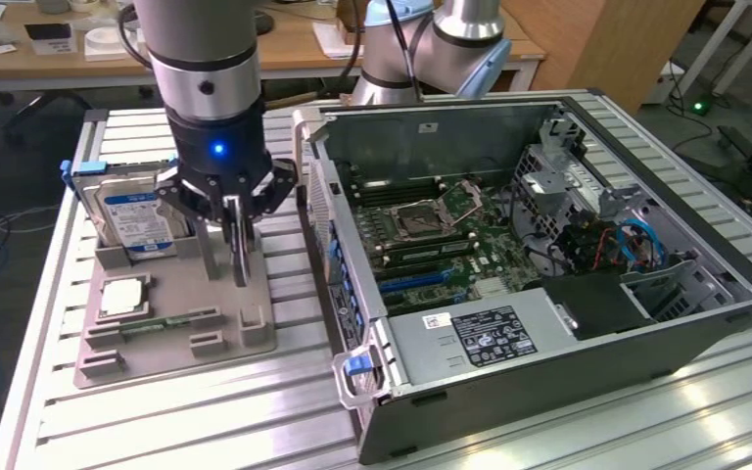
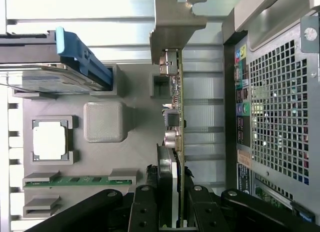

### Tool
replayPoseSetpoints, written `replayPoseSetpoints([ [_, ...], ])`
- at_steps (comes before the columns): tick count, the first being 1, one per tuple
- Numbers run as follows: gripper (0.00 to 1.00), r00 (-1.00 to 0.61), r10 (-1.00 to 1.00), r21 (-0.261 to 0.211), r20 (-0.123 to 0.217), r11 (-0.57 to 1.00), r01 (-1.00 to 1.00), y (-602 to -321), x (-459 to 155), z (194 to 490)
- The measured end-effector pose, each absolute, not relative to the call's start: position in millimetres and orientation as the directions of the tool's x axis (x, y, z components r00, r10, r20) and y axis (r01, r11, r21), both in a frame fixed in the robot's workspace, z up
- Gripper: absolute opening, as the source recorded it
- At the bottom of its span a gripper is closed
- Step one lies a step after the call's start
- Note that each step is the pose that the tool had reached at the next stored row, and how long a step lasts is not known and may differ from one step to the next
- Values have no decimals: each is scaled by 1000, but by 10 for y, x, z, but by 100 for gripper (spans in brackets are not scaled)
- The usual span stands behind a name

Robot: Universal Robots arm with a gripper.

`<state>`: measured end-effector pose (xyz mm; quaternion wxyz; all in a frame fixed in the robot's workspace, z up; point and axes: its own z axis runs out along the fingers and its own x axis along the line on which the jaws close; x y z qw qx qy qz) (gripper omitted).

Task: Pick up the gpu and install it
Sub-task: 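Pick up the gpu and move the gpu toward the slot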

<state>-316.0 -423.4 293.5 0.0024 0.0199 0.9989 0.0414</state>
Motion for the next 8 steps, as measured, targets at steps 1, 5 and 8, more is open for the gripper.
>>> replayPoseSetpoints([
  [1, 28, -999, 40, 86, -3, 995, 39, -4236, -3159, 2946],
  [5, 28, -999, 40, 101, -2, 994, 40, -4239, -3159, 2985],
  [8, 28, -999, 40, 113, -2, 993, 39, -4241, -3158, 3031],
])
